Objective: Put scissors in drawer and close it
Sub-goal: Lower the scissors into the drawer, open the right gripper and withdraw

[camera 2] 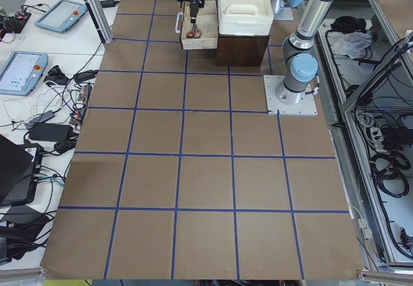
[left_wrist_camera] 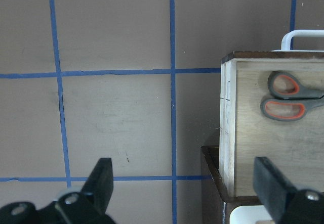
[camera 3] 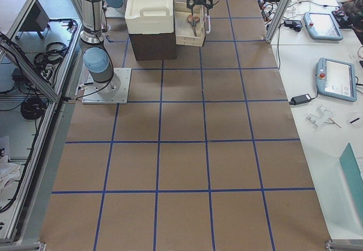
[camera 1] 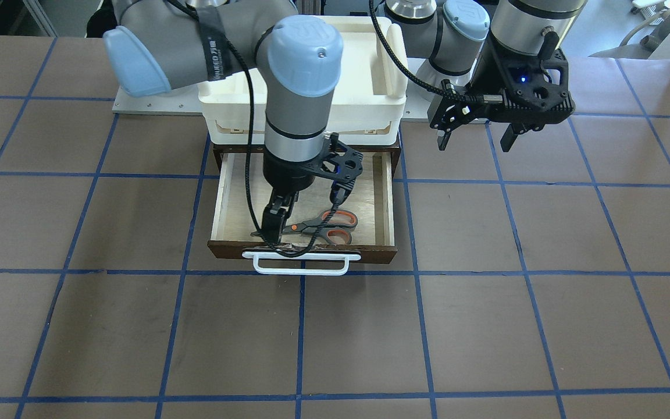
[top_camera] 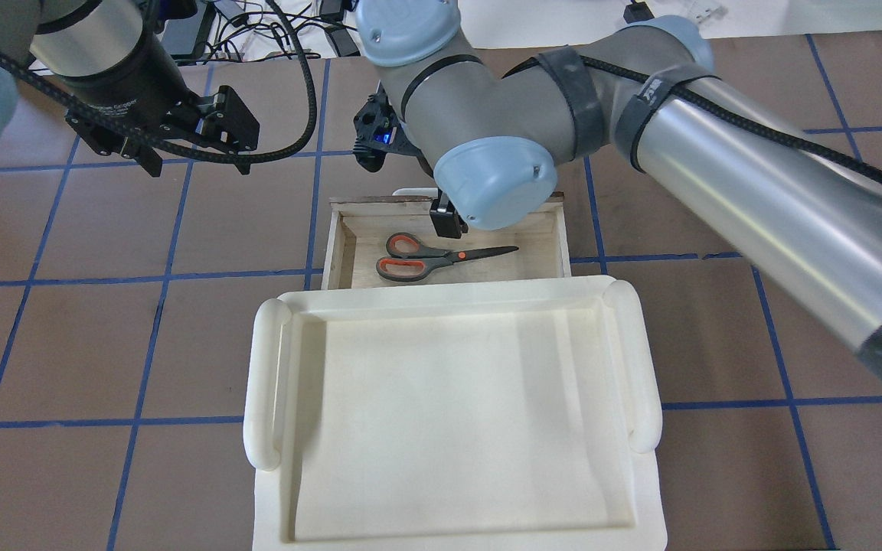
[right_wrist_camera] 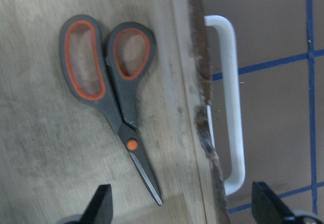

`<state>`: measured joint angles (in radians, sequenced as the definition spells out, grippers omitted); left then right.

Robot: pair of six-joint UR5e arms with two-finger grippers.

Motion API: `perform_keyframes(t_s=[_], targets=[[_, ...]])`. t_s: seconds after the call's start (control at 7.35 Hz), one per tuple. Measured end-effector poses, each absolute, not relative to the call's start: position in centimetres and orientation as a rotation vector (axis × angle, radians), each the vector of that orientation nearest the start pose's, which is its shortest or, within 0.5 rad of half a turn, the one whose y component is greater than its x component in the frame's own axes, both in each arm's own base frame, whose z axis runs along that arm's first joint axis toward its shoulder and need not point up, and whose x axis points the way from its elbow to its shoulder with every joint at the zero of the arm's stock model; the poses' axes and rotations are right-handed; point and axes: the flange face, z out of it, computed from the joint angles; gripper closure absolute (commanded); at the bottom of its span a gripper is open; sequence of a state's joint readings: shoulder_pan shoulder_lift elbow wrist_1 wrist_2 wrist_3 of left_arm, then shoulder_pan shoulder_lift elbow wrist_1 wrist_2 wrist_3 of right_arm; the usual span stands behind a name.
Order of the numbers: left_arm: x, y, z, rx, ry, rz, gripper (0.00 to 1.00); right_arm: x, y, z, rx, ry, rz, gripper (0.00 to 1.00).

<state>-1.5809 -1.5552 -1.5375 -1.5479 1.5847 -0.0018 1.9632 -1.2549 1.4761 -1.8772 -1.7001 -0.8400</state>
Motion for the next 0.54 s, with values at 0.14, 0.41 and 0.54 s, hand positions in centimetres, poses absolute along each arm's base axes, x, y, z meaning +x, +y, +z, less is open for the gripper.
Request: perform_keyframes(t_s=[0.14, 0.41, 0.54], targets=[[-13.8, -49.9, 51.0, 0.005, 3.131, -0.126, 0.00, 32.2, -53.9, 40.8, -1.616, 2.798, -0.160, 0.00], [-14.5, -52.2, 49.8, -0.061, 3.142, -0.181, 0.00, 27.1, -55.0, 43.0, -1.086, 2.995, -0.185, 0.00], [-15.8, -53.4, 48.5, -0.111, 3.149, -0.196, 0.00, 24.3, -55.1, 43.7, -0.835, 3.065, -0.135, 0.00]])
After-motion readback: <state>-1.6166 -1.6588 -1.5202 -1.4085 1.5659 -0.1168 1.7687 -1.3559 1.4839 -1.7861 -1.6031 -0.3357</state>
